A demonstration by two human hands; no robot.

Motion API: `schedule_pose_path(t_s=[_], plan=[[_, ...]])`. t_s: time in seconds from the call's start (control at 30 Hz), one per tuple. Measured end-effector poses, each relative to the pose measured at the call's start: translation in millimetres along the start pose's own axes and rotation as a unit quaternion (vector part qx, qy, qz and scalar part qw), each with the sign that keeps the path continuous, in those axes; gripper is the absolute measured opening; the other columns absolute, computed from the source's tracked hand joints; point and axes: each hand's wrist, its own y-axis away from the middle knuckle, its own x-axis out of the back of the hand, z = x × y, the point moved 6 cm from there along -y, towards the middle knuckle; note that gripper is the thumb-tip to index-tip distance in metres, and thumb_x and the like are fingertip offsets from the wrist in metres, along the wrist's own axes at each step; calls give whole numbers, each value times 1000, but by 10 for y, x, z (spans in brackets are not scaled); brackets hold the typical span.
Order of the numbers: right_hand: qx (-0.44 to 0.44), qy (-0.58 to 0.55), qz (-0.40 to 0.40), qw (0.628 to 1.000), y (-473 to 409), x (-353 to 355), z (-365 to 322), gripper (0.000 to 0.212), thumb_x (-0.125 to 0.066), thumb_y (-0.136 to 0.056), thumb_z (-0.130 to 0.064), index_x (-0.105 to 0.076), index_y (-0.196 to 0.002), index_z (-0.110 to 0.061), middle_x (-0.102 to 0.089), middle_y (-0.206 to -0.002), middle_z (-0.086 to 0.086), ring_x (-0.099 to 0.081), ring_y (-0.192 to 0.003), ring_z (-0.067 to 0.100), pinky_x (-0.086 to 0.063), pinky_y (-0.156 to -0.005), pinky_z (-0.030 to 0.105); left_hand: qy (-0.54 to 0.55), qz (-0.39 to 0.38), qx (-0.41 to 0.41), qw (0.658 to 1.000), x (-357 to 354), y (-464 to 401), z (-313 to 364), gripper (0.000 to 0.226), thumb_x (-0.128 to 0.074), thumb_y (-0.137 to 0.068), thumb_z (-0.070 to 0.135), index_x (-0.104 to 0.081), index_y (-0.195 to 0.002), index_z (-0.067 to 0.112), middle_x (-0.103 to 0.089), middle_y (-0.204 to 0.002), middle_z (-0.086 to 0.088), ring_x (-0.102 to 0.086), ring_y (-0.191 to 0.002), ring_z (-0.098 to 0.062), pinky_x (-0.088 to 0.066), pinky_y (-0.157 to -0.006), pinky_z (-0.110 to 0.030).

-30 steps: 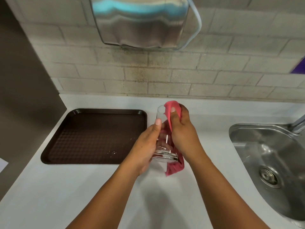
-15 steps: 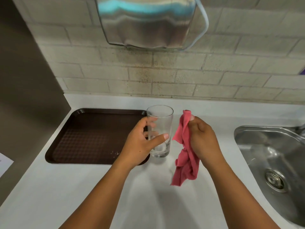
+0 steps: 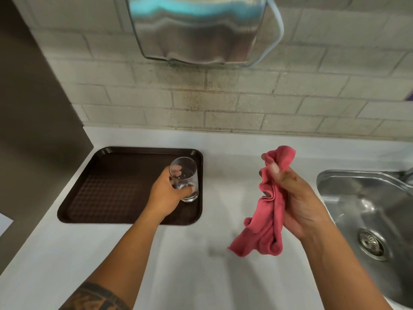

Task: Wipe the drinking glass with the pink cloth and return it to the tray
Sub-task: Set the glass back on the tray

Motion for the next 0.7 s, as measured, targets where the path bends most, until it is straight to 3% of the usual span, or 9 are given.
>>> schedule_pose_path(t_s=[0.1, 0.2, 0.3, 0.4, 0.47, 0.53, 0.57, 0.63, 0.7], plan=[[-22, -40, 1, 999, 12, -26, 2, 26, -66, -87, -13, -72, -113, -19, -65, -89, 1, -62, -60, 13, -47, -71, 33, -10, 2, 8, 1000, 19, -64, -62, 65, -96, -77, 12, -60, -130, 26, -65, -124, 3, -68, -118, -25, -57, -97, -35], [-47, -60, 10, 997, 6, -34, 9, 41, -62, -80, -10, -68, -121, -11, -65, -89, 6, -62, -65, 18, -54, -60, 31, -19, 6, 4, 1000, 17, -79, -50, 67, -95, -78, 13, -60, -134, 23, -64, -120, 3, -68, -117, -26, -56, -91, -29], [-73, -87, 10, 994, -33, -52, 34, 63, -76, -61, -12, -60, -123, -7, -63, -93, 13, -64, -74, 26, -61, -67, 36, -56, -4, 26, 998, 34, -116, -44, 71, -95, -78, 19, -57, -137, 21, -61, -116, 8, -65, -118, -23, -52, -85, -24], [-89, -126, -9, 988, -43, -131, 32, 61, -70, -64, -11, -63, -124, -1, -68, -101, 18, -68, -86, 33, -61, -87, 43, -137, -26, 131, 981, 60, -47, -106, 107, -100, -56, 60, -54, -142, 15, -63, -136, -1, -64, -125, -25, -53, -97, -32], [-102, -136, -5, 985, -44, -136, 41, 51, -52, -74, -12, -67, -121, 1, -70, -109, 21, -68, -97, 37, -51, -103, 48, -238, -50, 173, 954, 78, 174, -36, 137, -80, -41, 94, -56, -145, 8, -64, -142, -11, -66, -124, -28, -56, -100, -36], [-121, -148, -2, 982, -45, -125, 54, 53, -47, -77, -14, -66, -124, 4, -64, -124, 25, -63, -113, 39, -41, -117, 51, -266, -127, 120, 948, -68, 487, 203, 111, -59, -55, 103, -71, -113, 10, -75, -107, -7, -74, -97, -22, -57, -83, -35], [-130, -156, -9, 979, -51, -131, 60, 54, -47, -78, -14, -66, -125, 5, -62, -129, 27, -61, -119, 41, -38, -119, 53, -230, -195, 83, 950, -226, 657, 359, 94, -55, -69, 98, -73, -102, 11, -76, -97, -6, -74, -90, -21, -58, -82, -36], [-148, -161, -15, 976, -85, -140, 73, 60, -46, -82, -16, -61, -135, 8, -57, -143, 28, -58, -132, 43, -36, -120, 55, -31, -327, 51, 943, -547, 1004, 643, 69, -54, -88, 81, -78, -119, 25, -78, -127, -4, -72, -124, -23, -55, -110, -42], [-177, -169, -22, 969, -121, -124, 121, 69, -47, -89, -22, -44, -152, 5, -43, -158, 29, -44, -147, 42, -31, -123, 55, 169, -387, 73, 903, -718, 1143, 836, 101, -50, -78, 92, -64, -145, 19, -67, -149, -16, -59, -143, -35, -46, -121, -48]])
